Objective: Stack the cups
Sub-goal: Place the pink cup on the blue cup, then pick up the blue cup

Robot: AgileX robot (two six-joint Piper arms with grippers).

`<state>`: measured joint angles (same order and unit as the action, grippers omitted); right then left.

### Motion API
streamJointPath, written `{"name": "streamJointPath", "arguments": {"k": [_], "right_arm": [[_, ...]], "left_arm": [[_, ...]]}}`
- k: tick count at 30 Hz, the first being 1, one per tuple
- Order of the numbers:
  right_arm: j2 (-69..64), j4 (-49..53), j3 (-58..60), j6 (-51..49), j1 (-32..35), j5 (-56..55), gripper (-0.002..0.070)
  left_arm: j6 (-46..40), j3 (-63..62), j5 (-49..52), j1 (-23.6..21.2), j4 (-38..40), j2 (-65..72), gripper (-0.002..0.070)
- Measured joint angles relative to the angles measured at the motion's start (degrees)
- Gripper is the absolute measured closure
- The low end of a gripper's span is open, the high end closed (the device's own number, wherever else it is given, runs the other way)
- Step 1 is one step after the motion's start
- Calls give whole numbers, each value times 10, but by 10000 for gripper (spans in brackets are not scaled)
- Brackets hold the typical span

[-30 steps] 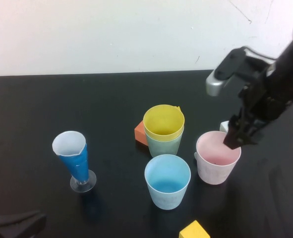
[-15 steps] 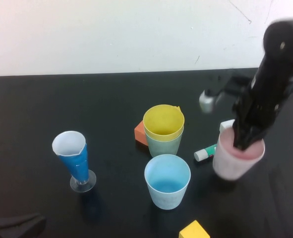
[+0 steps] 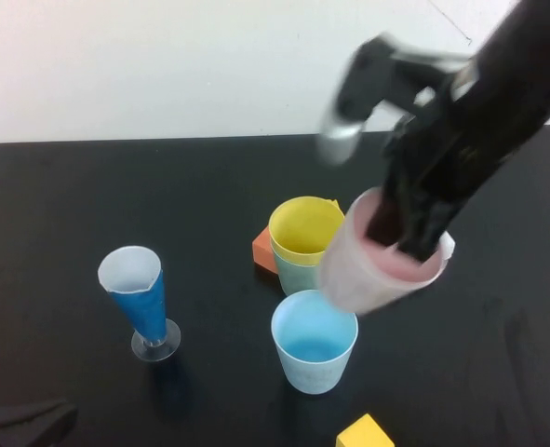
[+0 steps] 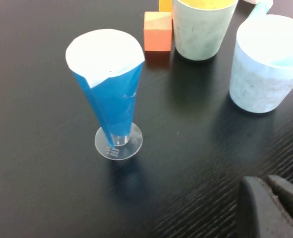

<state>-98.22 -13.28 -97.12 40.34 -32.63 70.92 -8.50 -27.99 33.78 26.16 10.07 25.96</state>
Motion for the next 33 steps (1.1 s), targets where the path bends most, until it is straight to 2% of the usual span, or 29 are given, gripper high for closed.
{"name": "streamJointPath", "arguments": {"k": [4,10,13,18,22,29,31,33], "right_arm": [[-33,-4,0,-2,-25,0,652],[-76,-4,0,-20,-29,-1,619],[-86,-4,0,-22,-29,-8,561],[-90,-4,0,-23,-29,-28,416],[-102,-4,0,-25,-29,-28,374],[-158,-4,0,-48,-29,-14,381],[-174,-4,0,-48,-29,-14,427],[-180,-4,0,-48,-29,-14,521]], "left_arm": [[0,0,1,0,-6,0,673],[0,0,20,0,-6,0,673],[0,0,34,0,-11,0,673],[0,0,52,0,-20,0,673],[0,0,56,0,-21,0,673],[0,0,58,0,-22,0,673],[0,0,58,0,-22,0,673],[0,0,58,0,-23,0,673]]}}
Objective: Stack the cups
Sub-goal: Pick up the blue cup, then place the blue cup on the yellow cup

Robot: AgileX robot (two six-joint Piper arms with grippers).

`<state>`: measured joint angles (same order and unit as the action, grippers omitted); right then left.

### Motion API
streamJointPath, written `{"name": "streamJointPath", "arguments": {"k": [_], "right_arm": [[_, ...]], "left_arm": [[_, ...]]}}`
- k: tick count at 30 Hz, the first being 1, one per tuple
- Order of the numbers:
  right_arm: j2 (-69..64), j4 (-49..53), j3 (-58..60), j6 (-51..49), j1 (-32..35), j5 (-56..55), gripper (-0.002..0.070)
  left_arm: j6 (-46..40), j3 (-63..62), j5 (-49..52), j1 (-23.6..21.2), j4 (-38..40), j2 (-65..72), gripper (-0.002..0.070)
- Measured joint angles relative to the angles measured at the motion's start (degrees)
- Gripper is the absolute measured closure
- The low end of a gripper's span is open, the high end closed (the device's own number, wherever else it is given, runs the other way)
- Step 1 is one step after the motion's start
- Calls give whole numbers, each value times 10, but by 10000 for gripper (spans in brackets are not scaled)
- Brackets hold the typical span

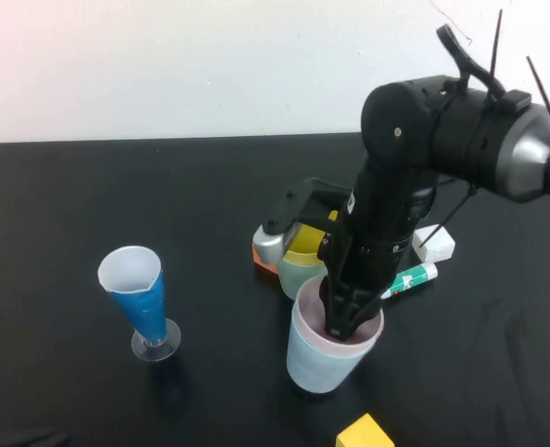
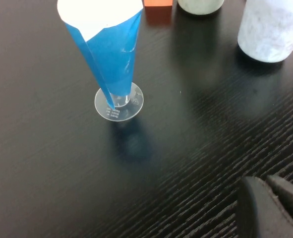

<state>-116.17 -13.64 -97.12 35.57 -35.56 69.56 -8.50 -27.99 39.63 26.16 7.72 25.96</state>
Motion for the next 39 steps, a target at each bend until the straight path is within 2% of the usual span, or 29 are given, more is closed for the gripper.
{"name": "streamJointPath", "arguments": {"k": [2,4,10,16,24,31,39], "right_arm": [[1,1,0,0,0,0,608],[11,2,-6,1,0,2,624],[94,9,-40,2,0,6,625],[133,68,-126,0,-1,15,626],[58,144,-204,-28,-1,-3,626],[-25,161,-240,-62,-1,3,623],[-31,165,-253,-72,-1,13,528]], "left_arm": [[0,0,0,0,0,0,673],[0,0,1,0,0,0,673],[0,0,24,0,-1,0,673],[0,0,29,0,-18,0,673],[0,0,29,0,-41,0,673],[0,0,40,0,-43,0,673],[0,0,54,0,-45,0,673]]}}
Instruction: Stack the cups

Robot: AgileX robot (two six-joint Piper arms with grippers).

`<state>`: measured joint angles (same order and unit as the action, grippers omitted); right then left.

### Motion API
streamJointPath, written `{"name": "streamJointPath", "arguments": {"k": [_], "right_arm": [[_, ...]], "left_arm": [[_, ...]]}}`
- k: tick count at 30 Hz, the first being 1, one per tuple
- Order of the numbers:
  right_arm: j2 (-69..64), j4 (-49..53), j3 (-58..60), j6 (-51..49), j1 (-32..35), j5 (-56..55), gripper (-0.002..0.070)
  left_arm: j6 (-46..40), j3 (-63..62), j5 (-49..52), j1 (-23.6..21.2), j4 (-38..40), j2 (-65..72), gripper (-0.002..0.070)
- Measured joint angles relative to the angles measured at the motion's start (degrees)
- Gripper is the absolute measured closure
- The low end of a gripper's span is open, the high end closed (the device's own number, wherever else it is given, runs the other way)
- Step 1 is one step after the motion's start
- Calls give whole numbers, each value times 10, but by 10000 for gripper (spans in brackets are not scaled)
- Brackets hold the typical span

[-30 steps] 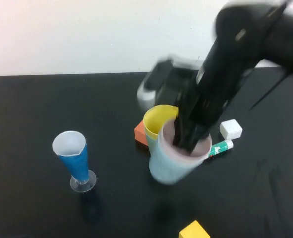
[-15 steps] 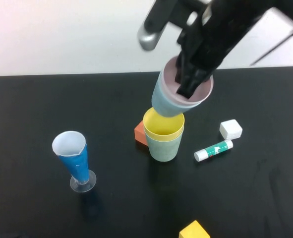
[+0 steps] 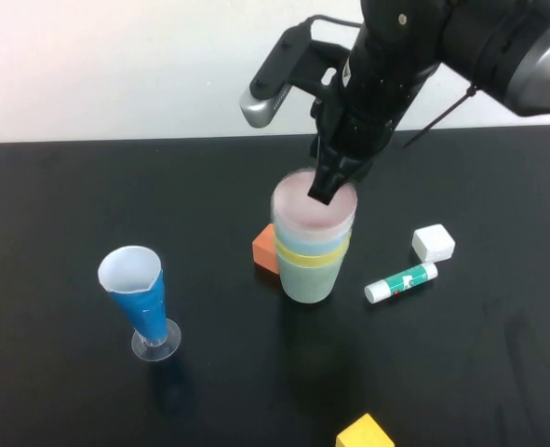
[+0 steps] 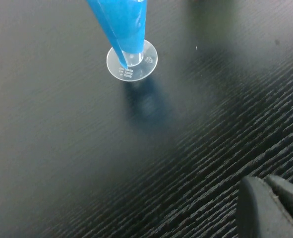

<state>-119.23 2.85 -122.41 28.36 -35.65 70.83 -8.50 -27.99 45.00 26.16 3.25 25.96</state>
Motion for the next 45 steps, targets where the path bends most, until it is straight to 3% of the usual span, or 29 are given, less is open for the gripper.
{"name": "streamJointPath", "arguments": {"k": [5,11,18,23,31,38,45], "right_arm": [[0,1,-29,-7,0,5,517],[31,-9,-44,-17,0,5,519],[124,-138,0,54,1,5,524],[210,-237,103,115,1,5,559],[411,-218,337,145,1,-125,667],[622,-169,548,145,1,-268,678],[755,-169,684,132,1,-397,678]], "left_arm": [[9,0,1,0,0,0,673],[78,1,1,0,-32,-9,673],[187,41,-10,0,-102,-122,673],[205,66,-57,0,-137,-219,673],[208,90,-86,0,-184,-263,674],[209,90,-89,0,-188,-263,674],[209,90,-90,0,-188,-263,674]]}}
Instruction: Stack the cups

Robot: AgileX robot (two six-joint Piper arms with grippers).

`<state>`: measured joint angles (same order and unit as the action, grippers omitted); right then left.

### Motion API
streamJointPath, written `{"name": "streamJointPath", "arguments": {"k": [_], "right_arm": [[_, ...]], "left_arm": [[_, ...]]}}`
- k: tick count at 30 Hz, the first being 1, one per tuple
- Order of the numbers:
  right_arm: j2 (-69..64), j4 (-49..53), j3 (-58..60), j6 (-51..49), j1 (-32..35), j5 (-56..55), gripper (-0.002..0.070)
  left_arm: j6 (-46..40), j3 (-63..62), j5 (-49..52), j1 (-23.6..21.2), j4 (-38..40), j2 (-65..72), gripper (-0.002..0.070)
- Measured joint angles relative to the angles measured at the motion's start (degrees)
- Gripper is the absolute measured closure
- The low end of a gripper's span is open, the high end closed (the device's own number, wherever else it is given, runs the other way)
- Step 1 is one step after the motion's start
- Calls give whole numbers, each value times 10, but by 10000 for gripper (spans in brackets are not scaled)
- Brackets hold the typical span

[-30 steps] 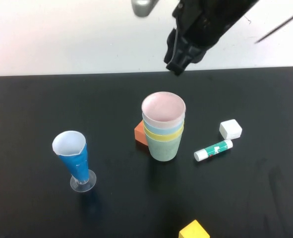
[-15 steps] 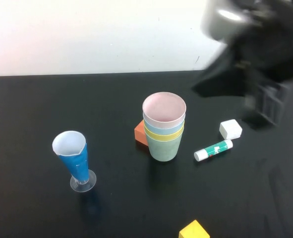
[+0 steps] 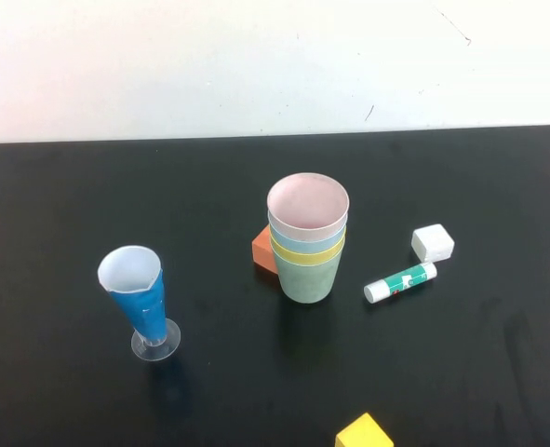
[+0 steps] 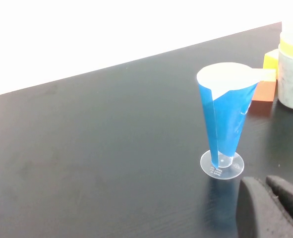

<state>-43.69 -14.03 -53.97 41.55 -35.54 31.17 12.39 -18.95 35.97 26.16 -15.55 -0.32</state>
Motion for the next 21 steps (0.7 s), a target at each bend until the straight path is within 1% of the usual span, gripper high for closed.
{"name": "streamJointPath", "arguments": {"k": [5,12,14,18,21], "right_arm": [[33,0,41,-2,0,-2,678],[23,0,85,-3,0,-2,678],[18,17,98,-13,0,-2,678],[19,96,130,-58,0,1,678],[52,114,151,-81,0,-1,678]], "left_arm": [[0,0,0,0,0,0,674],[0,0,0,0,0,0,674],[0,0,0,0,0,0,674],[0,0,0,0,0,0,674],[1,0,0,0,0,0,674]]}}
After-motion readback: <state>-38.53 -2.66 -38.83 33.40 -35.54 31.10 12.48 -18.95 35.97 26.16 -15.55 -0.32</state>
